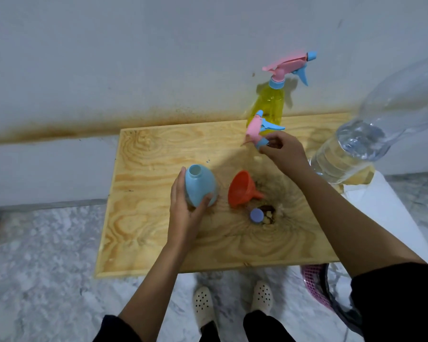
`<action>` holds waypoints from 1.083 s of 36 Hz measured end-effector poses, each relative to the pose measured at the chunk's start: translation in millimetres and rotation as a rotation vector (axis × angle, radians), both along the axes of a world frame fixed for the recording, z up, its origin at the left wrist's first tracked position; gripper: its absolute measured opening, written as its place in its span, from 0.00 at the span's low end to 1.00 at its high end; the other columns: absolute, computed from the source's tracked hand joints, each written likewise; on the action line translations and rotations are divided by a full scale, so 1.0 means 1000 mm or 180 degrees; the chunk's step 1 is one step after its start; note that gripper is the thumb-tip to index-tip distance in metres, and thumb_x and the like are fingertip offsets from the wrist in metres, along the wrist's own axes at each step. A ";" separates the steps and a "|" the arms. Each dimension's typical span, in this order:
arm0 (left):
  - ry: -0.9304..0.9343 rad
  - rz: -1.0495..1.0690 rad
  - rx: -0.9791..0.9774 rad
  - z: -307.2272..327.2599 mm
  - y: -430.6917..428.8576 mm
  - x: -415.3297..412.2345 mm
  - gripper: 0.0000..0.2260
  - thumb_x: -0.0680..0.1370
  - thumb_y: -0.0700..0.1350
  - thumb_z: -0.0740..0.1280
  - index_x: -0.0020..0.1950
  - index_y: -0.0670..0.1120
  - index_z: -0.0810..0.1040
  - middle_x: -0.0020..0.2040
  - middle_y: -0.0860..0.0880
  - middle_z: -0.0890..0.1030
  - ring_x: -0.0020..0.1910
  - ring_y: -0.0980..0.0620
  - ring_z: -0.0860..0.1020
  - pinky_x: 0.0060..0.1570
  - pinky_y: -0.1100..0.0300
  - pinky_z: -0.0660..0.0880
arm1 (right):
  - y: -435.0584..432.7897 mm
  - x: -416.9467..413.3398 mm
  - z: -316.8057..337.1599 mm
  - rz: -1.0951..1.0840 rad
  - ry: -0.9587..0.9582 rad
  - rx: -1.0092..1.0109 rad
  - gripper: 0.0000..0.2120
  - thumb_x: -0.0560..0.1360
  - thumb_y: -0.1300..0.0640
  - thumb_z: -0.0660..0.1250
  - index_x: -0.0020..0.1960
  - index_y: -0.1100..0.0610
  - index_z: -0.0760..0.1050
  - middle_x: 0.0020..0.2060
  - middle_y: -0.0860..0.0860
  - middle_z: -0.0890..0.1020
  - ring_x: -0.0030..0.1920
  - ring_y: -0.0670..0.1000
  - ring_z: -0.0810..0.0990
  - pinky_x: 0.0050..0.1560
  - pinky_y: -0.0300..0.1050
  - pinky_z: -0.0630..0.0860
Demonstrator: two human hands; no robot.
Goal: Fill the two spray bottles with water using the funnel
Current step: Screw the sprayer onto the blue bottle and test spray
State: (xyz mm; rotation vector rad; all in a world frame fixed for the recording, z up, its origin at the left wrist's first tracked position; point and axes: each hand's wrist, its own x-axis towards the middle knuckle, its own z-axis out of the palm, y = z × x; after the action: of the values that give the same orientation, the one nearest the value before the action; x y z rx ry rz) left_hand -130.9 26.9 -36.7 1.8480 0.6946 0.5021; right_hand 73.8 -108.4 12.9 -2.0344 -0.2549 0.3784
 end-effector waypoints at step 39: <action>-0.0252 -0.0350 0.0600 -0.007 0.012 0.005 0.36 0.73 0.57 0.67 0.74 0.43 0.59 0.68 0.47 0.68 0.65 0.54 0.67 0.62 0.59 0.68 | 0.081 -0.121 0.037 0.0475 0.0317 0.2075 0.16 0.72 0.72 0.67 0.56 0.58 0.72 0.55 0.58 0.79 0.56 0.51 0.79 0.56 0.39 0.76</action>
State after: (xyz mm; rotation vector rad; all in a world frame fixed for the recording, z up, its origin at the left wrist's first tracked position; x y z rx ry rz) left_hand -125.7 39.3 -43.3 2.0181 0.5033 0.5816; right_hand -47.2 -27.0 50.0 -1.3572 -0.4099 0.4217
